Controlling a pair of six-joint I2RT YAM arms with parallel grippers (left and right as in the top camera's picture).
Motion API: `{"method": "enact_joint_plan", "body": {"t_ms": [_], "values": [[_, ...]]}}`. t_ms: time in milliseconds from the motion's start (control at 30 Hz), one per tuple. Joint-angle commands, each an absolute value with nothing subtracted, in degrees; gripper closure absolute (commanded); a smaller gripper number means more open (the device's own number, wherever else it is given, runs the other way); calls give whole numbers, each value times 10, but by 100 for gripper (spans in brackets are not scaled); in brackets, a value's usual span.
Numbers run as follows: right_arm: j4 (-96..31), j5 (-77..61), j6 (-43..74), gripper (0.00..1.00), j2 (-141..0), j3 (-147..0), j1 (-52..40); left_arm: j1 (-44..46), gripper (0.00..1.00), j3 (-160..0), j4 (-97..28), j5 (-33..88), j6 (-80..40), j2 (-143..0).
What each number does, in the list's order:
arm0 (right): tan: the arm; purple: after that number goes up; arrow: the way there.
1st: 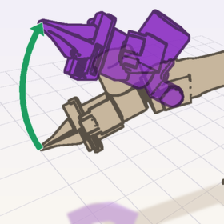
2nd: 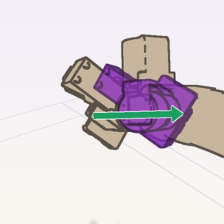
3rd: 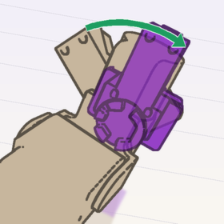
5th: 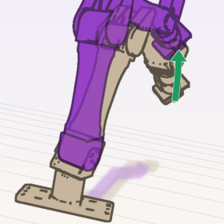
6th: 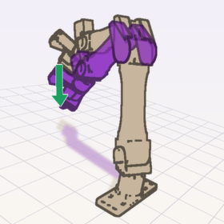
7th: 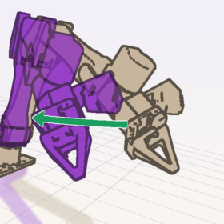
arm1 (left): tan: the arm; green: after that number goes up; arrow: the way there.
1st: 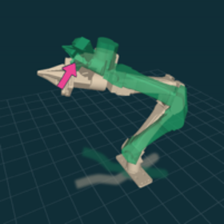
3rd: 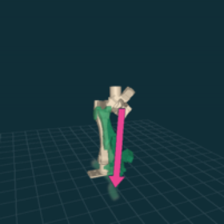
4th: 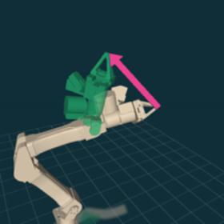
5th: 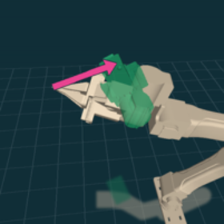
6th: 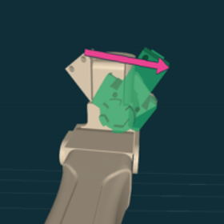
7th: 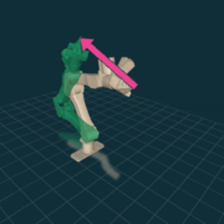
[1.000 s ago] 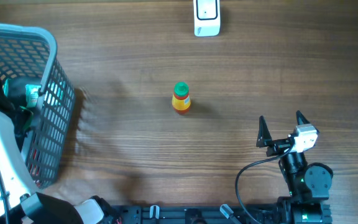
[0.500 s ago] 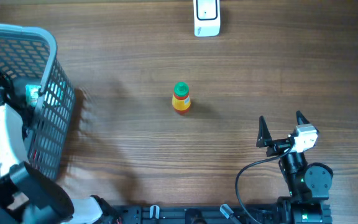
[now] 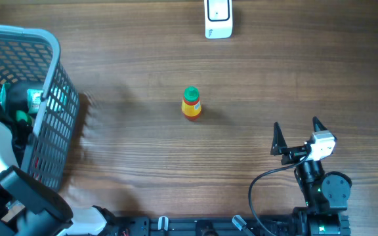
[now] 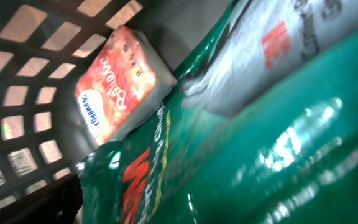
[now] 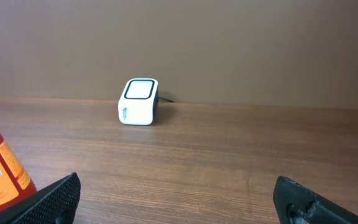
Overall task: Scan the item barcode
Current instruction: 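Return the left gripper to the basket and grasp the green snack bag, then lay the green snack bag flat on the table left of the bottle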
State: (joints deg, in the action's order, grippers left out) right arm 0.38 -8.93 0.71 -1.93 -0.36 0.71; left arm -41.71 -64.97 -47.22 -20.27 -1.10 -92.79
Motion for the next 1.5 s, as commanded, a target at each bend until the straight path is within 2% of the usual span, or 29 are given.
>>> {"method": "enact_joint_plan", "body": {"t_ms": [0,67,100,133,167,200,233,400,533,700,833,933,1067,1200,1400,1467], "values": [[6,-86,0,0,-17,-3,7,-434,8,-644,-458,-141,-8,-946],[6,-86,0,0,-17,-3,7,-435,14,-644,-458,-140,-8,-962],[6,-86,0,0,-17,-3,7,-435,22,-644,-459,-139,-8,-968],[6,-86,0,0,-17,-3,7,-435,37,-644,-462,-139,-4,-974],[6,-86,0,0,-17,-3,7,-435,46,-644,-463,-141,-3,-976],[6,-86,0,0,-17,-3,7,-435,83,-644,-463,-154,-2,-976],[6,-86,0,0,-17,-3,7,-435,96,-644,-463,-173,-2,-976],[6,-86,0,0,-17,-3,7,-434,96,-694,-496,-182,-22,-938],[6,-86,0,0,-17,-3,7,-434,96,-747,-506,-87,-26,-860],[6,-86,0,0,-17,-3,7,-434,96,-769,-439,135,-27,-719],[6,-86,0,0,-17,-3,7,-433,96,-769,-332,405,-117,-572],[6,-86,0,0,-17,-3,7,-392,96,-769,-326,500,-129,-502],[6,-86,0,0,-17,-3,7,-223,96,-762,-476,513,-129,-500],[6,-86,0,0,-17,-3,7,-80,96,-692,-539,453,-129,-564],[6,-86,0,0,-17,-3,7,9,96,-608,-563,429,-129,-699],[6,-86,0,0,-17,-3,7,26,96,-581,-555,430,-174,-766]]}}
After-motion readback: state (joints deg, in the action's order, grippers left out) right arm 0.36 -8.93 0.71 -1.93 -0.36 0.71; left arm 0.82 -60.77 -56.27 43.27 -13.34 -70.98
